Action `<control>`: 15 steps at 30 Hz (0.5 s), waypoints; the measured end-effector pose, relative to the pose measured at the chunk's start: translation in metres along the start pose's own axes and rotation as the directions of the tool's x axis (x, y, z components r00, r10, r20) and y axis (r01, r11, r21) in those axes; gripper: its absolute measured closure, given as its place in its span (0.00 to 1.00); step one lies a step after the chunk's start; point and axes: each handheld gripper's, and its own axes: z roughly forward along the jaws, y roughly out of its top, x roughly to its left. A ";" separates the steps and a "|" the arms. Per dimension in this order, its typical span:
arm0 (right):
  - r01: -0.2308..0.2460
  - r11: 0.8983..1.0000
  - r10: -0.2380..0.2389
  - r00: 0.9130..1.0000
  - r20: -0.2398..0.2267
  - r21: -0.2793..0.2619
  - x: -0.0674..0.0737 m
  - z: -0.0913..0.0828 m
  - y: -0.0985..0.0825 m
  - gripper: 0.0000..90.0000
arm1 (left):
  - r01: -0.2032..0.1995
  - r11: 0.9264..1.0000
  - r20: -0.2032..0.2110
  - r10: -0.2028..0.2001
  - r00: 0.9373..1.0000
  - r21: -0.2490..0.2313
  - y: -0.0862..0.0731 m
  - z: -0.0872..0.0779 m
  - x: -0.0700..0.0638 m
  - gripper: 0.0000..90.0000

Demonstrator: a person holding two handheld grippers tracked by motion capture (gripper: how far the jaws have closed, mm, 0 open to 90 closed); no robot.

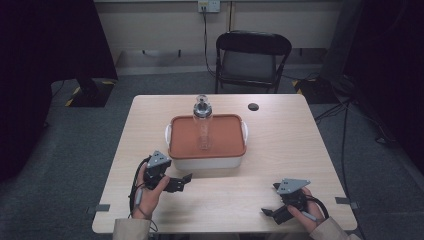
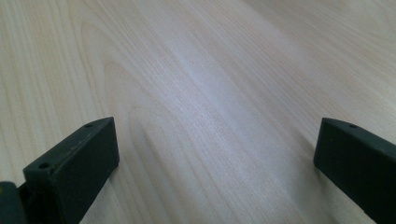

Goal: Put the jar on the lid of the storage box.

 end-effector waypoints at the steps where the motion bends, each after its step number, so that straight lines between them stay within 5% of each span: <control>1: 0.000 1.000 0.000 1.000 0.000 0.000 0.000 0.000 0.000 0.00 | 0.001 1.000 -0.001 -0.001 1.000 0.000 0.000 0.000 0.000 0.03; 15: 0.000 1.000 0.000 1.000 0.000 0.000 0.000 0.000 0.000 0.00 | 0.002 1.000 -0.009 -0.002 1.000 0.013 -0.009 0.001 0.002 0.03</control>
